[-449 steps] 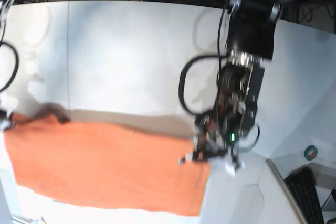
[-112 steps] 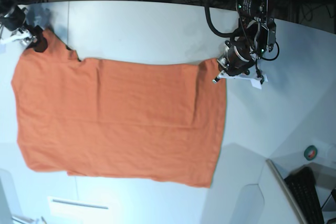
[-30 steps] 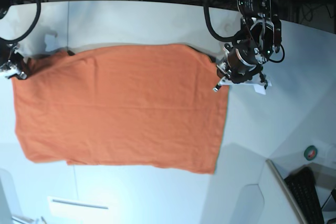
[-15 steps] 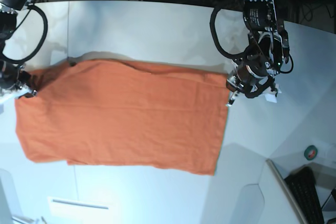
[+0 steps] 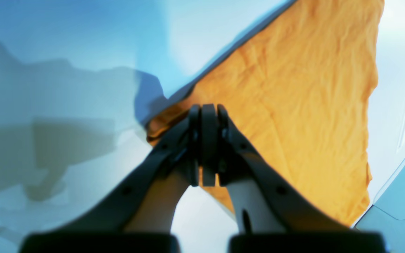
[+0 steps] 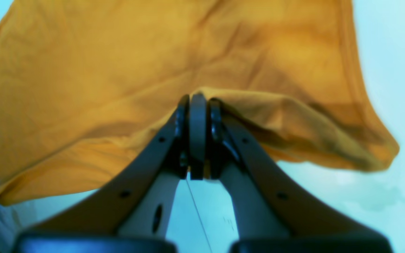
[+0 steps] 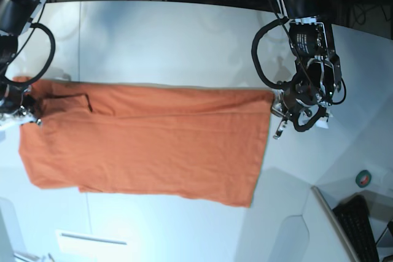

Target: Layout the t-shirt on the table in an organized manner, then fold the t-shirt properly

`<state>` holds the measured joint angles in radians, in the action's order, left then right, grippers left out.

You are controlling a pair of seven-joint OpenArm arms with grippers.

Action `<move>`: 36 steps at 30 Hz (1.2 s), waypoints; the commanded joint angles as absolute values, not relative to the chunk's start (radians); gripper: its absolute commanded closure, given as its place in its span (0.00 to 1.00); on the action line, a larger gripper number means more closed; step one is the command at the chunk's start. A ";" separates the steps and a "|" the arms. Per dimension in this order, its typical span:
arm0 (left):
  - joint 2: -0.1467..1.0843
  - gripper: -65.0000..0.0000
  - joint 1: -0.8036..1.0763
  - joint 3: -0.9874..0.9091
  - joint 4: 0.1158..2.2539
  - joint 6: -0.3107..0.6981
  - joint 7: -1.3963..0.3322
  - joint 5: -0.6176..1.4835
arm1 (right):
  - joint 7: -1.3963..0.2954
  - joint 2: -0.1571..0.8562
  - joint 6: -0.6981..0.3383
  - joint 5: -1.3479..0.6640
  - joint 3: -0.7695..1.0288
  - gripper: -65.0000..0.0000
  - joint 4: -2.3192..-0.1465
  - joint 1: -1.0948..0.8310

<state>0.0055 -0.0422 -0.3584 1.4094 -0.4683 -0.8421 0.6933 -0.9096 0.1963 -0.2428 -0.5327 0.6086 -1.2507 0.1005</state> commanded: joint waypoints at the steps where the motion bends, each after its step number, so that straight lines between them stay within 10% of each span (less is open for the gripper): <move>1: 0.008 1.00 -0.064 -0.352 1.412 -0.461 -0.837 0.700 | -0.892 0.213 -0.246 -0.545 0.608 1.00 -1.254 0.120; 36: 0.008 1.00 -0.154 -0.354 1.319 -0.461 -0.834 0.697 | -0.777 0.254 -0.246 -0.545 0.504 1.00 -1.147 0.180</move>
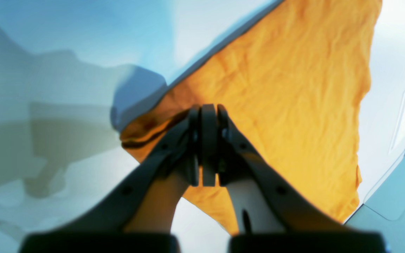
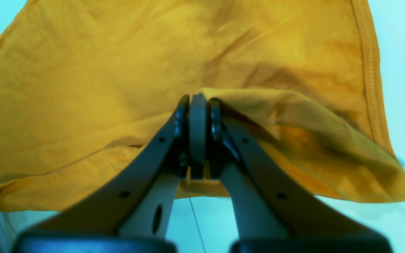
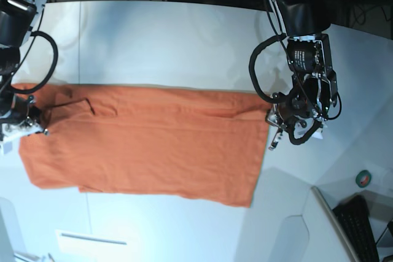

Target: Layout the t-shirt on the table in an organized manner, then fold the t-shirt properly

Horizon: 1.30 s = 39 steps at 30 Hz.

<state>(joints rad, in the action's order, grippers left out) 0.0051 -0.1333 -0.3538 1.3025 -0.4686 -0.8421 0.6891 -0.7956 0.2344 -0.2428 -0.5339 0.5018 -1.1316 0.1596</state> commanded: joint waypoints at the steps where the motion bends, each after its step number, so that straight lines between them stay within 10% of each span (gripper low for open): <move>1: 0.008 1.00 -0.154 -0.354 1.317 -0.461 -0.834 0.697 | -0.776 0.254 -0.246 -0.545 0.504 1.00 -1.147 0.180; 32: 0.036 1.00 -0.170 -0.355 1.283 -0.461 -0.834 0.697 | -0.777 0.248 -0.251 -0.552 0.510 1.00 -1.152 0.180; 39: 0.036 0.74 -0.185 -0.355 1.285 -0.461 -0.834 0.697 | -0.777 0.248 -0.251 -0.552 0.509 0.99 -1.152 0.180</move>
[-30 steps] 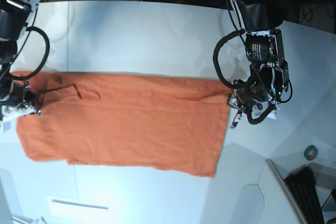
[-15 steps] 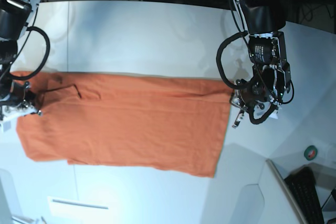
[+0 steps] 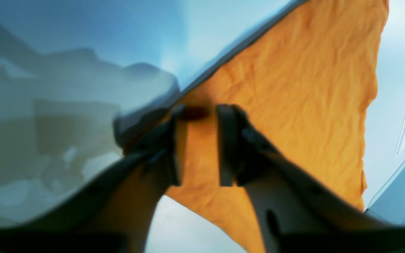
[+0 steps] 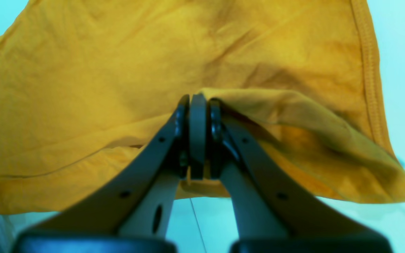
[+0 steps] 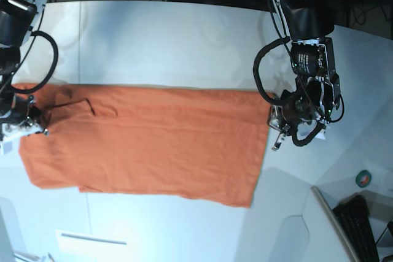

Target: Layout the t-shirt on the table in an organized manner, then fold the t-shirt properly

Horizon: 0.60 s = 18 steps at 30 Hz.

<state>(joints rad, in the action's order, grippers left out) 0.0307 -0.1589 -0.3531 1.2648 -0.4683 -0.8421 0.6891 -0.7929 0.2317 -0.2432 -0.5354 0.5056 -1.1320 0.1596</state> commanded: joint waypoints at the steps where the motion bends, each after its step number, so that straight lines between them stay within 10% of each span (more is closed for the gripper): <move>1: 0.036 0.71 -0.188 -0.355 1.285 -0.461 -0.834 0.697 | -0.776 0.248 -0.251 -0.552 0.512 0.91 -1.152 0.180; 9: 0.036 0.42 -0.203 -0.357 1.287 -0.461 -0.834 0.697 | -0.737 0.252 -0.252 -0.555 0.515 0.56 -1.164 0.179; 14: 0.048 0.15 -0.160 -0.357 1.409 -0.460 -0.834 0.705 | -0.733 0.243 -0.252 -0.556 0.556 0.54 -1.353 0.107; 18: 0.035 0.18 -0.053 -0.355 1.630 -0.423 -0.834 0.705 | -0.733 0.179 -0.254 -0.556 0.636 0.55 -1.520 0.012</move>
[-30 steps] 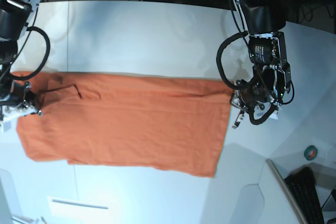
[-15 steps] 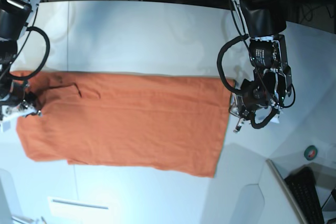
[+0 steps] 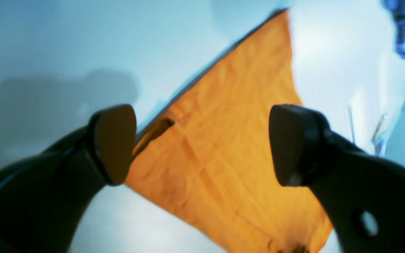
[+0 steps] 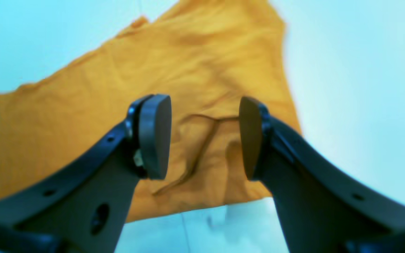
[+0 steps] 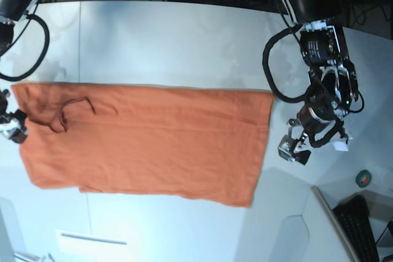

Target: Layout the t-shirt on the table in an organized manner, then fold the t-shirt properly

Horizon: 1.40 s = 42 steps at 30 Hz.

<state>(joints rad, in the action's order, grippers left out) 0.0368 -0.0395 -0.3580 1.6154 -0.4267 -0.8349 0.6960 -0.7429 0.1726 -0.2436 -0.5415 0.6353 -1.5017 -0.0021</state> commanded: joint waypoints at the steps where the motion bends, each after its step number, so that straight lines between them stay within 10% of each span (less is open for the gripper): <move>1: 0.028 0.23 -0.030 -0.355 1.662 -0.389 -0.834 0.705 | -0.734 0.170 -0.254 -0.556 0.645 0.57 -1.535 -0.007; 7: -0.004 1.00 0.025 -0.429 1.598 -0.311 -0.834 0.705 | -0.740 0.150 -0.254 -0.556 0.651 1.00 -1.534 -0.088; 42: 0.008 1.00 0.001 -0.257 1.224 -0.202 -0.645 0.526 | -0.567 0.225 -0.248 -0.547 0.608 1.00 -1.043 0.012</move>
<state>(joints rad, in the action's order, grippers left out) 0.0055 0.0002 -0.2581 1.2186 -0.1818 -0.6182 0.5400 -0.5827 0.2043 -0.2440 -0.5381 0.6029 -1.0271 -0.0006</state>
